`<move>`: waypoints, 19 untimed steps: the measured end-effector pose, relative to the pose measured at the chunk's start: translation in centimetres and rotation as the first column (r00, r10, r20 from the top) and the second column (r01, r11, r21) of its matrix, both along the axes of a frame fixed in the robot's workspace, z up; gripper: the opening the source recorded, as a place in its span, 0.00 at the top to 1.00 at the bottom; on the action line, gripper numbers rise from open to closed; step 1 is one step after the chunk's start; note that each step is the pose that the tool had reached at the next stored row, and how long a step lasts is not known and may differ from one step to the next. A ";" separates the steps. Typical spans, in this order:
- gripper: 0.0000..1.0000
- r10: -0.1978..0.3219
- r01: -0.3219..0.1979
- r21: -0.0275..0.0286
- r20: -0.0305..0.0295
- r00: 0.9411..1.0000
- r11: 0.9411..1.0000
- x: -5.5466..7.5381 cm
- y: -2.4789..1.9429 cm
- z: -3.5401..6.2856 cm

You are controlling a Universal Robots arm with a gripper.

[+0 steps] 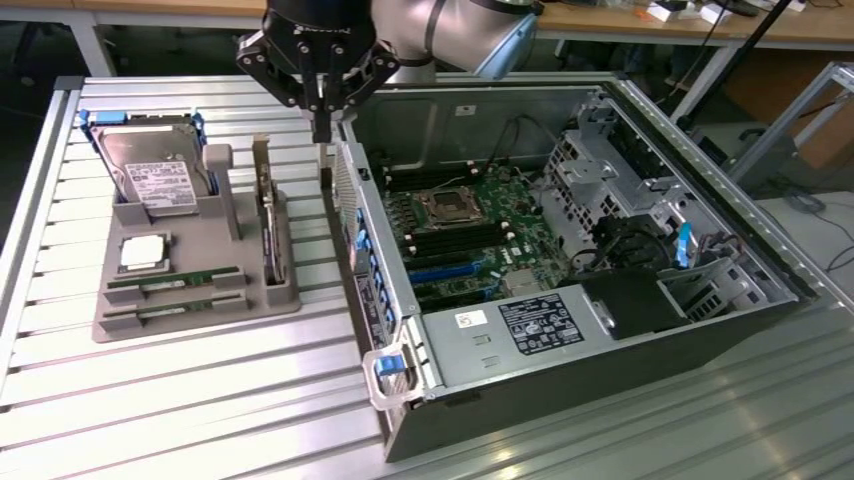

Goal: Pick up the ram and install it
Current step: 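Reach for the ram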

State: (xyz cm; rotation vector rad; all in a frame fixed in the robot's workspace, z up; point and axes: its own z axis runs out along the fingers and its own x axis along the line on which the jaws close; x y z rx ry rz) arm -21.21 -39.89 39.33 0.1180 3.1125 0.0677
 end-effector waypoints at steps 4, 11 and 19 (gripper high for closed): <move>0.90 0.000 0.000 0.000 0.000 1.000 1.000 -0.2 0.00 0.00; 0.90 0.000 0.000 0.000 0.000 1.000 1.000 -0.4 0.00 0.00; 0.90 0.000 0.000 0.000 0.000 1.000 1.000 -0.7 0.00 0.00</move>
